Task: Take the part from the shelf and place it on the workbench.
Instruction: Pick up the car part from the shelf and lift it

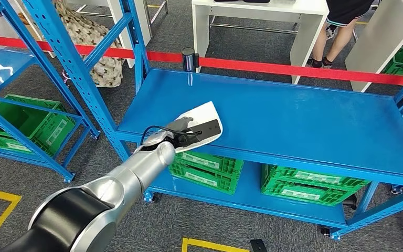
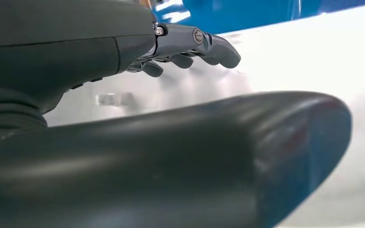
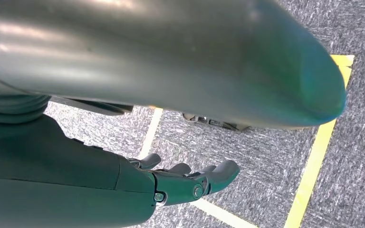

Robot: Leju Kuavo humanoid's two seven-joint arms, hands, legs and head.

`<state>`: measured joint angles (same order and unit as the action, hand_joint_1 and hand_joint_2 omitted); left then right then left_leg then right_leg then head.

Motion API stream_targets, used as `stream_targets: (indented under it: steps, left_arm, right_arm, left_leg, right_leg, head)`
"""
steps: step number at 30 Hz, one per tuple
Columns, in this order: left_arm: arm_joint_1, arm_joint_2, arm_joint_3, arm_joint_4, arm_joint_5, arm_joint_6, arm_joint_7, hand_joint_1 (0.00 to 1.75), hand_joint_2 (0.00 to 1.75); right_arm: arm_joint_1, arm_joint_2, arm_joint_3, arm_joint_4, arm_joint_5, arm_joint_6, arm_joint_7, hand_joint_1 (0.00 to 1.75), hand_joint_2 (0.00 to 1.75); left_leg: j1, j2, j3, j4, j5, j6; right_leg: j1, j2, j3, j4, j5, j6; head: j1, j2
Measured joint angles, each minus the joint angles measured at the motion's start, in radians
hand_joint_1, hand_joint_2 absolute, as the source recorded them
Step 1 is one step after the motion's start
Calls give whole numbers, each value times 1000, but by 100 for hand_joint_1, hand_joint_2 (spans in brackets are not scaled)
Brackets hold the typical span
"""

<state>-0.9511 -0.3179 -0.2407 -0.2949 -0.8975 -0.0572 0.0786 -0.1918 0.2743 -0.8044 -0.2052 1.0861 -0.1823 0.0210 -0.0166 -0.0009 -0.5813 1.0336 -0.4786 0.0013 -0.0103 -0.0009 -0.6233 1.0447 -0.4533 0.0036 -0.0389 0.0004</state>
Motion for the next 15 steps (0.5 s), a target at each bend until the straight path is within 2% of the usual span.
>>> stream_targets:
  steps: [15]
  left_arm:
    - [-78, -8, -88, 0, -131, 4, 26, 0, 0]
  right_arm:
    - [4, 0, -2, 0, -7, 3, -5, 0, 0]
  left_leg:
    - [0, 0, 0, 0, 0, 0]
  right_leg:
    - [0, 0, 0, 0, 0, 0]
  head:
    - [0, 0]
